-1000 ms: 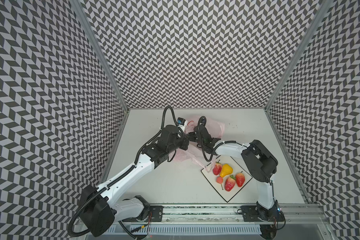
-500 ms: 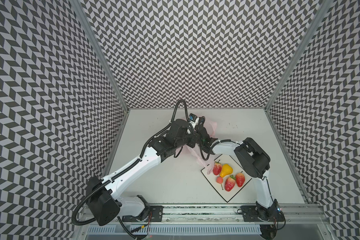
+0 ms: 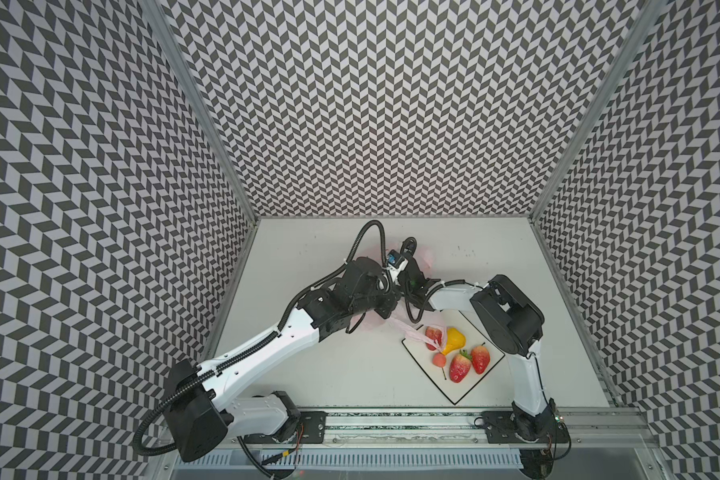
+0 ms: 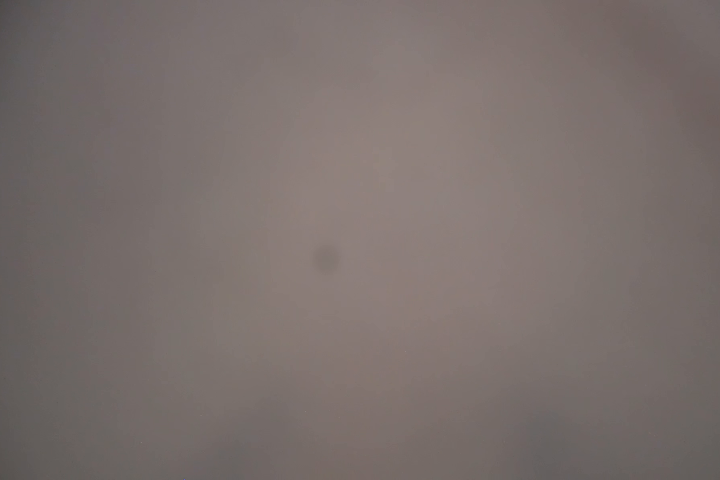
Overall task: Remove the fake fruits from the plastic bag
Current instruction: 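Reach deep into the bag and close the right gripper on the yellow pear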
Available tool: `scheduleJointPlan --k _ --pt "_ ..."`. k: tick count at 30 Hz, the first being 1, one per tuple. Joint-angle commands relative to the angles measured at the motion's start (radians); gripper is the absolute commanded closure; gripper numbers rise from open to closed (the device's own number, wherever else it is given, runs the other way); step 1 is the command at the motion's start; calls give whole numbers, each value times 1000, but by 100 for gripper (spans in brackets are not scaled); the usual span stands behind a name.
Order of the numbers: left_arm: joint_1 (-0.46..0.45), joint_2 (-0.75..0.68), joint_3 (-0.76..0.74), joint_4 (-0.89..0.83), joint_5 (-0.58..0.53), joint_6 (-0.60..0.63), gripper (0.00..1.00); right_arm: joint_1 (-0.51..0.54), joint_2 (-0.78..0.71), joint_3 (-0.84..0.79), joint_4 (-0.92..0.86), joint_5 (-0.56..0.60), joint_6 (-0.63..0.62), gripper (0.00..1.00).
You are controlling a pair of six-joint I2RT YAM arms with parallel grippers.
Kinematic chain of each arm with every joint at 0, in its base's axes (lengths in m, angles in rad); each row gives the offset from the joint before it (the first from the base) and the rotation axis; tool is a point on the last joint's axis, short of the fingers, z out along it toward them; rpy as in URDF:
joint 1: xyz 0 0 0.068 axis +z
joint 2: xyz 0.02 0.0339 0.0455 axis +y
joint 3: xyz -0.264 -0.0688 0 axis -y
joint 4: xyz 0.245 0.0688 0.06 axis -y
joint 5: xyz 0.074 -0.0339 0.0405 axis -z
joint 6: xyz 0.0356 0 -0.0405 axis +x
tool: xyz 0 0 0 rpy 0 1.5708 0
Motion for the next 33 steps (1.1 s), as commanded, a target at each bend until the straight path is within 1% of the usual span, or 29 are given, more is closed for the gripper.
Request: scheduleJointPlan --k 1,4,7,13,17,22,24,28,31,33 --pt "39 -52 -64 21 -26 -45 100 -5 -56 -10 -30 -33 -53 16" --pt "52 -78 -108 3 -35 -83 100 -5 -84 -19 -49 -96 -104 13" --pt "55 -97 -144 -3 -32 -110 100 -5 -109 -32 -45 -150 -123 11" --pt "55 -111 -185 6 -21 -121 100 -5 -92 -13 -27 -219 -90 8" --pt "54 -110 -191 18 -14 -123 100 3 -47 39 -60 -221 -90 8" --pt "54 -102 -197 26 -18 -131 100 30 -5 94 -129 -225 -145 7" --pt "54 -98 -198 22 -21 -133 100 43 6 112 -175 -204 -175 7" --pt "54 -98 -203 24 -24 -139 100 75 16 134 -256 -120 -247 7" --pt "55 -101 -207 31 -28 -146 100 97 24 137 -280 -97 -288 7" --pt "54 -105 -211 40 -27 -152 100 107 41 150 -290 -106 -304 7"
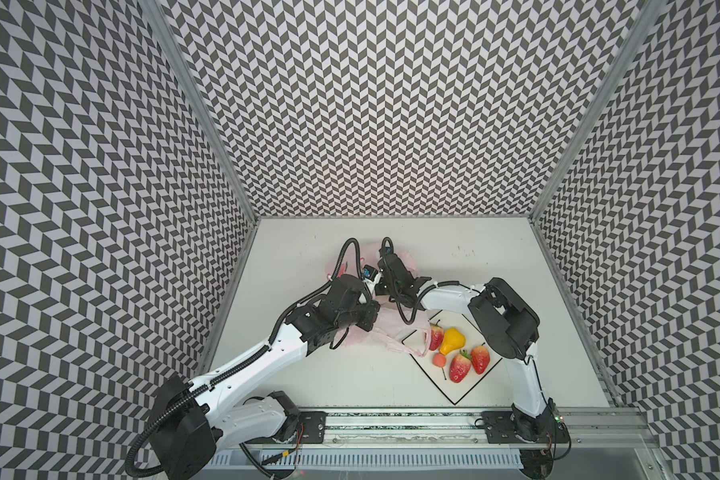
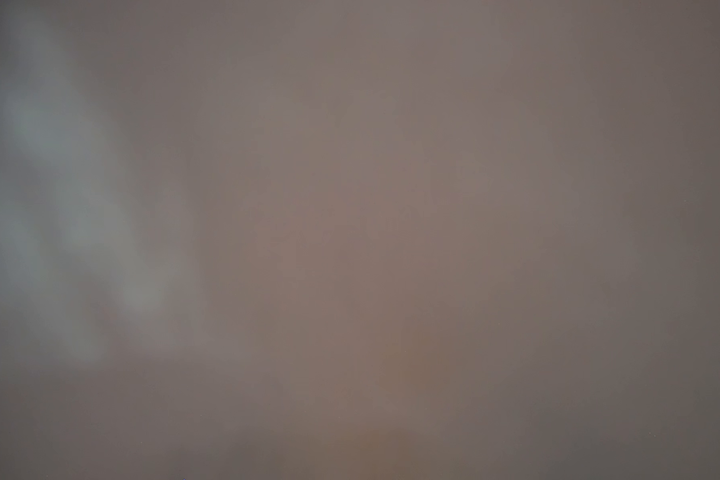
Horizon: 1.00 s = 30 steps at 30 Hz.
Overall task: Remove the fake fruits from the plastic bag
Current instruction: 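Reach deep into the bag and close the right gripper on the yellow pear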
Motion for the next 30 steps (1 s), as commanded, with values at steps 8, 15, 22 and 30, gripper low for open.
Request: scheduleJointPlan --k 8,15,22,30 --pt "2 -18 -16 41 -1 -29 100 21 132 130 -55 29 -75 10" --pt "2 -41 -19 46 -15 -44 100 31 187 201 -92 -10 -85 22" --pt "3 -45 -38 47 -52 -70 100 37 139 175 -89 0 -85 49" --pt "25 -31 -54 48 -86 -114 100 28 24 142 -77 -4 -74 69"
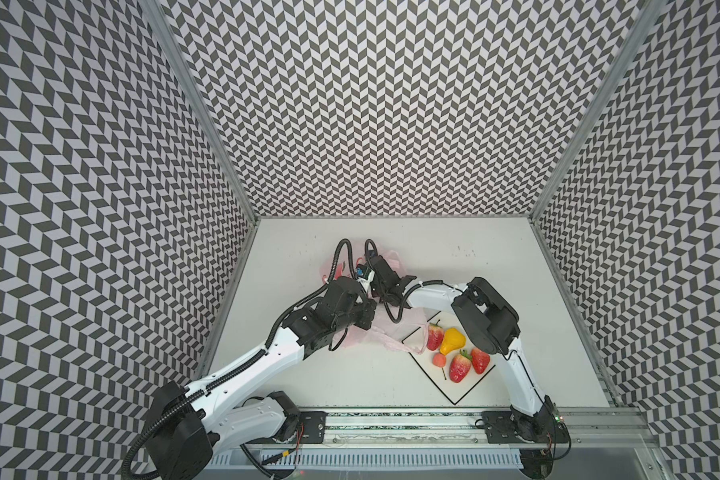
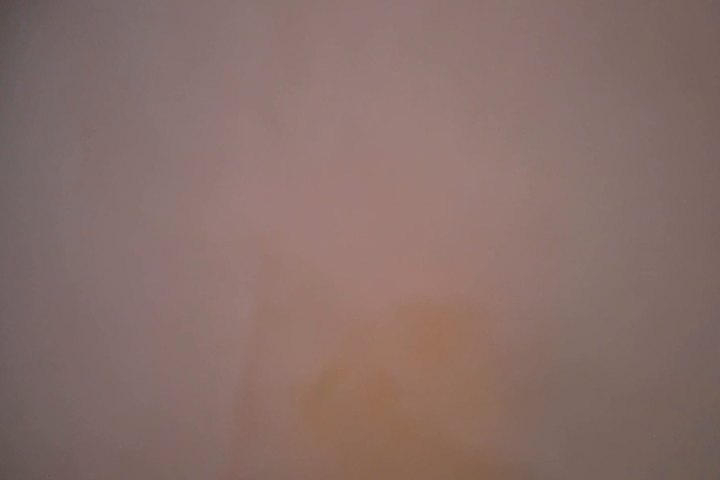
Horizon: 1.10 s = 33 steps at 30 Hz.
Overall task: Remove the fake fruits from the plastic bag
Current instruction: 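Reach deep into the bag and close the right gripper on the yellow pear, then lift the yellow pear out of the bag with the right gripper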
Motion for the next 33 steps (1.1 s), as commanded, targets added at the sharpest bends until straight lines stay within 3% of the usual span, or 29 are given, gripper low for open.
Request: scheduleJointPlan --k 1,21,33 --pt "18 2 -23 21 -30 -35 100 -4 -109 -29 28 -12 9 69" --pt "77 -55 -93 67 -12 -63 100 -49 -416 -216 36 -116 45 75" --pt "134 -11 -64 110 4 -44 100 -50 -808 -499 0 -356 -80 74"
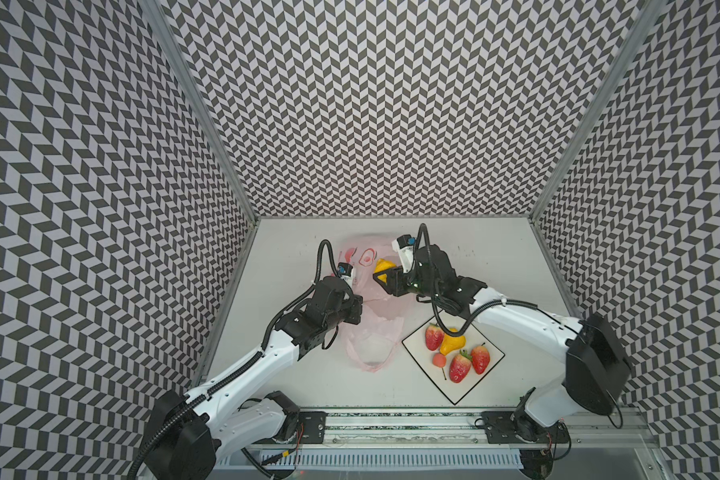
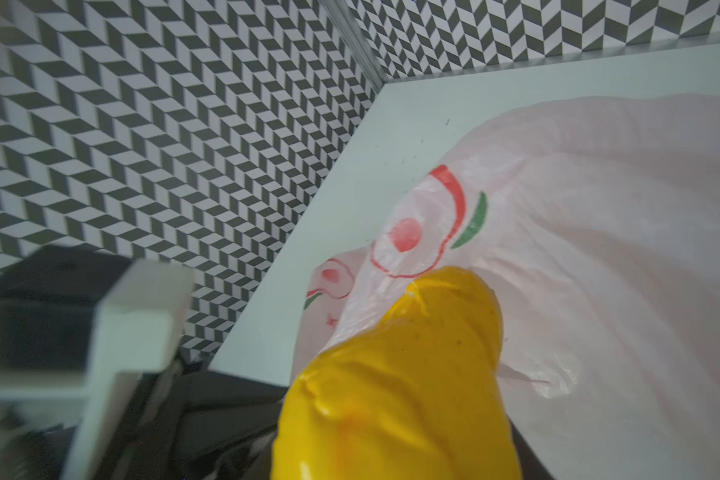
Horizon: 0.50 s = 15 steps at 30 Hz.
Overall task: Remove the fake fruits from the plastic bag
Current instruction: 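Lift the yellow pear out of the bag with the right gripper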
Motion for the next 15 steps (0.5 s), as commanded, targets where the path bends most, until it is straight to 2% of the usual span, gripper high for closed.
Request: scheduleJointPlan --k 1,7,10,12,15 --pt "18 18 19 46 11 0 100 -2 -118 -90 -11 -99 -71 74" --pt "36 72 44 83 19 -7 100 -2 -311 -252 -90 -214 -113 73" --pt "41 101 60 93 14 -18 100 -2 -380 -291 -174 -229 -111 73" --pt "45 117 69 99 12 -23 100 -2 -424 -308 -237 -198 -99 73" --pt "56 137 84 101 2 -30 100 -2 -494 -329 -343 -65 -40 73"
